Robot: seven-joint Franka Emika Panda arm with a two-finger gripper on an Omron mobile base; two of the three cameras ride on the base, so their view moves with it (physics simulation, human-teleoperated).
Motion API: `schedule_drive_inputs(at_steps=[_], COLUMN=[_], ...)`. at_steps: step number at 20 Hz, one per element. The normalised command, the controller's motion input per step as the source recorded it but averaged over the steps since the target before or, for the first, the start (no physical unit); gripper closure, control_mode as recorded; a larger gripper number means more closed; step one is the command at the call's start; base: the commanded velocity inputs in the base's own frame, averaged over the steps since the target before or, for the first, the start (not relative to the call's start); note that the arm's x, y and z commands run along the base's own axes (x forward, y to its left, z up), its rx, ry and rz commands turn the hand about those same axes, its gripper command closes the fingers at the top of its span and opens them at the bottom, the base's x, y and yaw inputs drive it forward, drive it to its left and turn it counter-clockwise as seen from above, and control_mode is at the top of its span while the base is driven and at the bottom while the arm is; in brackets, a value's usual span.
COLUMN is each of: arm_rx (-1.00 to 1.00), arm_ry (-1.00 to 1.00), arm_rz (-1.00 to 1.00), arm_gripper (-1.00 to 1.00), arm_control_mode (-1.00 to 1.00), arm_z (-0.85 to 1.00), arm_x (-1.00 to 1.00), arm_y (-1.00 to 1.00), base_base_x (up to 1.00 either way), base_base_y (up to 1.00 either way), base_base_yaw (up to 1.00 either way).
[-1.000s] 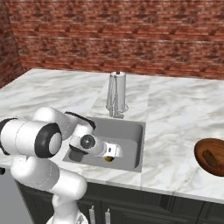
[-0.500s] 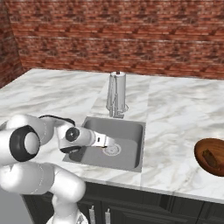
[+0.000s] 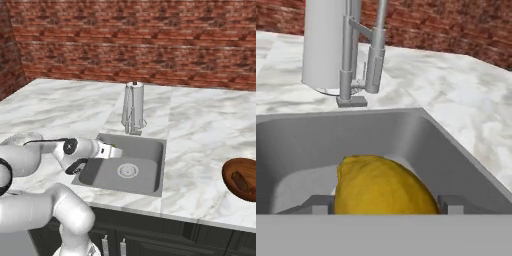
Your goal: Pick the sweet potatos from the cabinet and place them in one bowl. Pick the lemon from the sink and place it in the other bowl.
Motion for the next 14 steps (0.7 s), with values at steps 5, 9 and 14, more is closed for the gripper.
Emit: schedule_drive_inputs(at_steps=[5, 9, 14], arm_rx=[0.05, 0.11, 0.08], arm_ry=[0.25, 0.27, 0.28], arm_rz=[0.0, 0.0, 0.01], arm_gripper=[1.0, 1.0, 1.0], arm_control_mode=[-1.0, -1.0, -1.0], arm_z=[0.89, 0.91, 0.62], arm_x=[-0.21, -0.41, -0.66], arm_y=[-0.15, -0.07, 0.05], base_base_x=[0.0, 0.0, 0.0], base_base_y=[0.0, 0.0, 0.0], base_base_yaw=[0.0, 0.0, 0.0])
